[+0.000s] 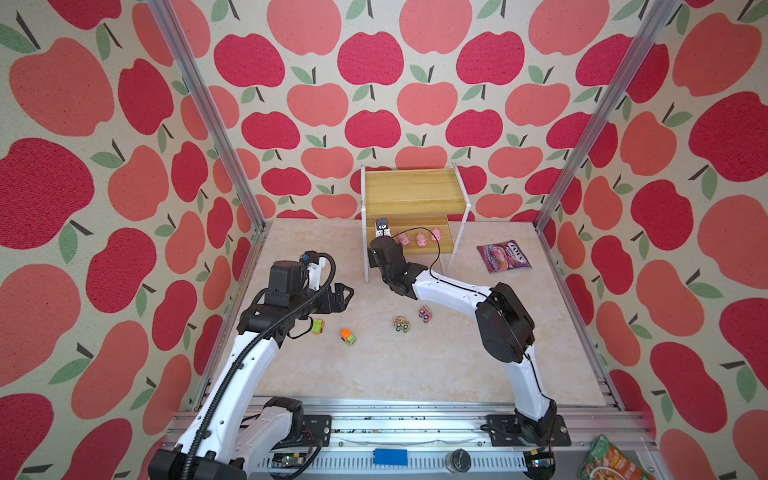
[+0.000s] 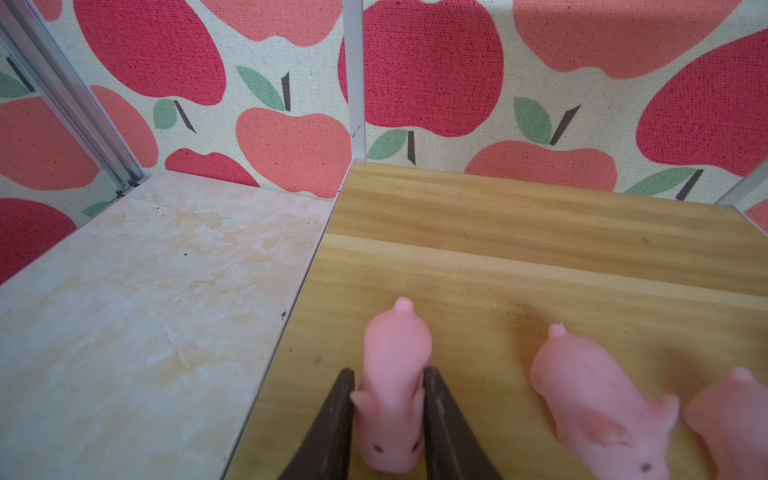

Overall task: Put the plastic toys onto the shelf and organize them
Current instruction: 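Open the right gripper to release the pig beside the other pigs, then move the right gripper over the orange-and-green truck on the table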

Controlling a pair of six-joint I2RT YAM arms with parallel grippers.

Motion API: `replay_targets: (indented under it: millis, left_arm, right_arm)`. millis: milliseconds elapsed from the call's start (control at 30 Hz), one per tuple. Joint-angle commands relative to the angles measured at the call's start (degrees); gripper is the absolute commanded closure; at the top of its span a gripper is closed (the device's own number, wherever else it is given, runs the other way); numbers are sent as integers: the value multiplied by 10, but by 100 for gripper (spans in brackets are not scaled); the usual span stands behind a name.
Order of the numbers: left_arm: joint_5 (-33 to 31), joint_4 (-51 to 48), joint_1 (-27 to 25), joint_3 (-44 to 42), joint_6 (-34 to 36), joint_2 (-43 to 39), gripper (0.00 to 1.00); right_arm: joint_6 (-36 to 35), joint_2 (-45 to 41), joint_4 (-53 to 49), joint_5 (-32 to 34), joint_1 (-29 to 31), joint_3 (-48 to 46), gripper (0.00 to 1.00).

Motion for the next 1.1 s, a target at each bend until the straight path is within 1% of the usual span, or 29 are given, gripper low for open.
replay_targets:
  millis: [0,200,300,433,500,600,700,800,900,967,1067]
  left_arm:
    - [-10,-4,-1,-4,3,-9,6]
    - [-15,-5,3,-3,1,-10,6]
    - [-18,-6,7,-3,-1,-10,5]
    - [-20,-8,20,-1,-9,-5,4]
    - [-22,-13,29,1,-13,1,4]
    - [-30,-16,39,3,-19,8,2]
    - [-29,-15,58,3,-31,18,1]
    - [-25,-15,77,3,-47,33,1]
    - [-24,-12,83,1,-67,46,1]
    - [-33,-9,83,-6,-89,51,1]
    - [-43,-5,82,-23,-122,56,1]
  right_arm:
    - [2,10,-13,9,-1,16,60]
    - [-18,-32,26,2,2,-32,38]
    - [-37,-68,58,-2,10,-79,31]
    - [-54,-131,77,4,29,-158,27]
    - [-54,-177,92,0,39,-219,26]
    - [-50,-242,73,-2,56,-292,24]
    - [-36,-314,53,-31,64,-381,21]
    - [-20,-374,36,-77,57,-465,20]
    - [-18,-423,0,-141,49,-518,20]
    - [-27,-449,-11,-221,40,-544,20]
    - [-40,-464,-26,-284,39,-559,20]
